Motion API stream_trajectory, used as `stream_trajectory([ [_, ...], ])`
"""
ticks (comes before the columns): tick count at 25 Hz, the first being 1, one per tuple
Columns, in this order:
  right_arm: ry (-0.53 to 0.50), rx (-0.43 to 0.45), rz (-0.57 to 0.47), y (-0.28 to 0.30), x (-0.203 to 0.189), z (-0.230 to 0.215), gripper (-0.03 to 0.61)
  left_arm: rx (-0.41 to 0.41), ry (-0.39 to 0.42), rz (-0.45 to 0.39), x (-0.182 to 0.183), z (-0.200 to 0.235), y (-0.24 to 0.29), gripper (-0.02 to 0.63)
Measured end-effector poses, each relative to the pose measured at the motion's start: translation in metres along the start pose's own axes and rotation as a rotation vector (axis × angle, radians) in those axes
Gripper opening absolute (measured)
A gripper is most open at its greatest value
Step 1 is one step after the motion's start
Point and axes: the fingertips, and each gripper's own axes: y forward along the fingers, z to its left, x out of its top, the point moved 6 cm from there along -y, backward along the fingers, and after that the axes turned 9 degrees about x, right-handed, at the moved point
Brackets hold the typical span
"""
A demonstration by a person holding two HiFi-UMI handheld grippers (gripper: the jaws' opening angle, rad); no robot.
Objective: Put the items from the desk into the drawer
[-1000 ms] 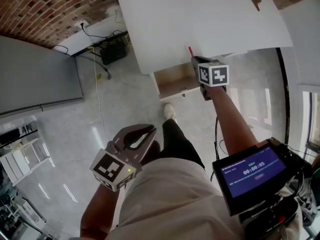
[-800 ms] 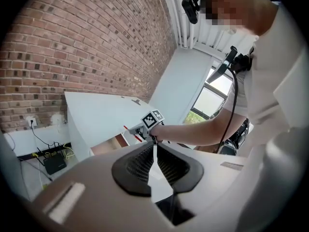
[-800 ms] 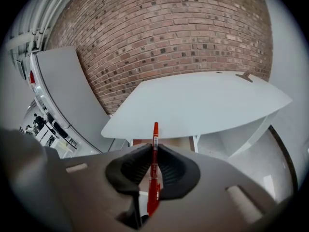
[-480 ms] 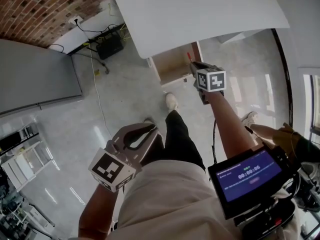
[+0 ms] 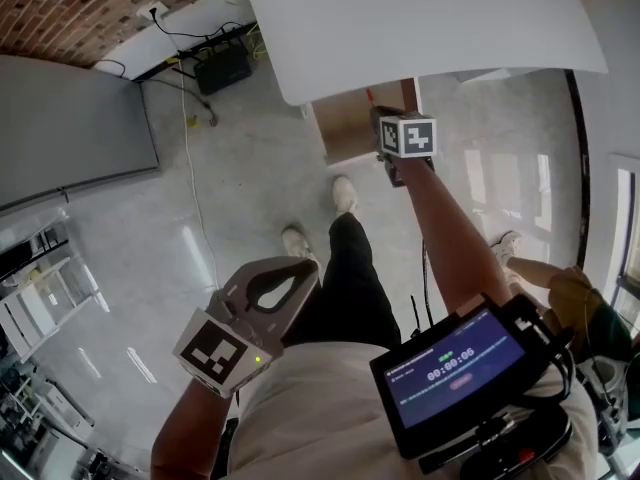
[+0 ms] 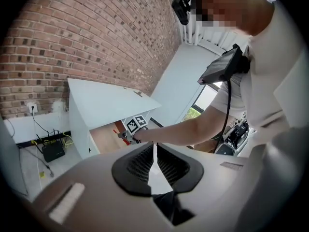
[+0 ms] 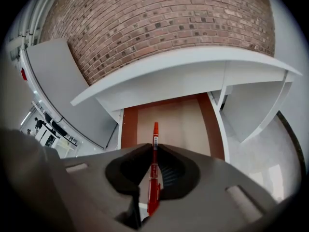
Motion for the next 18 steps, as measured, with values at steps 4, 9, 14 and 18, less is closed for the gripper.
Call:
stream_trajectory([
  [4, 0.002, 0.005, 0.020, 0.035, 0.001, -0.017, 0.043, 0.010, -0.029, 0.009, -0.007, 0.005, 0.017, 0.031],
  [9, 0.018, 0.034, 0.047, 0.073, 0.002, -0.026, 0.043, 0.034, -0.072, 0.011, -0.016, 0.016, 0.029, 0.031],
  [14, 0.051, 0.031, 0.070, 0.100, -0.008, -0.034, 0.043, 0.056, -0.111, 0.012, -0.024, 0.024, 0.035, 0.031],
  [18, 0.085, 0.036, 0.078, 0.118, -0.018, -0.043, 0.043, 0.060, -0.145, 0.010, -0.029, 0.028, 0.040, 0.031],
])
